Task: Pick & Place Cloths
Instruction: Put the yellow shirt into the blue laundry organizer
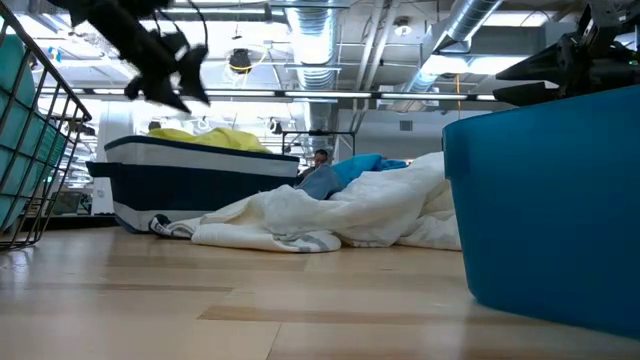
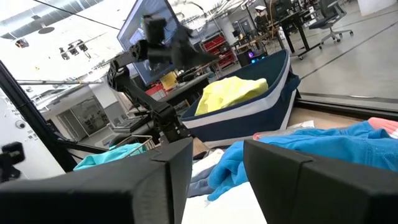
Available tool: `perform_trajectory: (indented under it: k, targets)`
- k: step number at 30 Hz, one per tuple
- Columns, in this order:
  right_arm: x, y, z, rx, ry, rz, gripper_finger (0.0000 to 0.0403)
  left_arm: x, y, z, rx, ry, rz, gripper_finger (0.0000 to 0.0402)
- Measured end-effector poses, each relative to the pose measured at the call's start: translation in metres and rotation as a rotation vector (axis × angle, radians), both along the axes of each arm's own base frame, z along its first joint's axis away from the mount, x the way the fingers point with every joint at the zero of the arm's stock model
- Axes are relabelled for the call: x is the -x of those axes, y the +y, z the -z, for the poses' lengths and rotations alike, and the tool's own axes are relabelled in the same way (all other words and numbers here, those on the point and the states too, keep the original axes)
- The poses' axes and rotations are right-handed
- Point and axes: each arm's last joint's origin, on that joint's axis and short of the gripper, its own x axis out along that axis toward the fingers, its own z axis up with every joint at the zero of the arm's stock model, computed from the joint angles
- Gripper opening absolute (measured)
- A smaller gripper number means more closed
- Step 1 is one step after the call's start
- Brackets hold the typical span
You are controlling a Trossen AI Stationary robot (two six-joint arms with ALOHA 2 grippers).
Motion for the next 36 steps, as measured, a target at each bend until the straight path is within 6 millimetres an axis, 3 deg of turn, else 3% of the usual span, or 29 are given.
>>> perform_trajectory:
  k: [2, 4, 6, 9, 11, 17, 22, 30, 36]
  targets:
    - [0.000, 0.000, 0.000, 0.000, 0.000, 0.000, 0.0137, 0.001, -0.003, -0.014, -0.041, -0.113, 0.072, 0.0240]
    - [0.000, 0.000, 0.000, 0.000, 0.004, 0.000, 0.0137, -0.002, -0.005, -0.026, -0.091, -0.225, 0.157, 0.0212]
    - [0.000, 0.000, 0.000, 0.000, 0.005, 0.000, 0.0137, -0.008, -0.007, -0.032, -0.116, -0.282, 0.219, 0.0160]
    - [0.000, 0.000, 0.001, 0.000, 0.006, 0.001, 0.0138, -0.019, -0.005, -0.025, -0.087, -0.261, 0.246, 0.0048]
    - [0.000, 0.000, 0.001, 0.000, 0.007, 0.001, 0.0138, -0.029, -0.001, -0.015, -0.031, -0.237, 0.263, 0.0017]
    - [0.000, 0.000, 0.001, 0.000, 0.007, 0.005, 0.0133, -0.064, 0.011, 0.022, 0.147, -0.158, 0.314, 0.0002]
    - [0.000, -0.001, 0.001, -0.001, 0.009, 0.019, 0.0134, -0.082, 0.020, 0.053, 0.236, -0.044, 0.304, 0.0000]
    - [0.000, -0.001, 0.003, 0.000, 0.032, 0.019, 0.0129, -0.082, 0.030, 0.098, 0.306, 0.255, 0.096, 0.0000]
    - [0.000, -0.001, 0.003, 0.010, 0.036, 0.021, 0.0128, -0.079, 0.040, 0.110, 0.282, 0.342, -0.020, 0.0000]
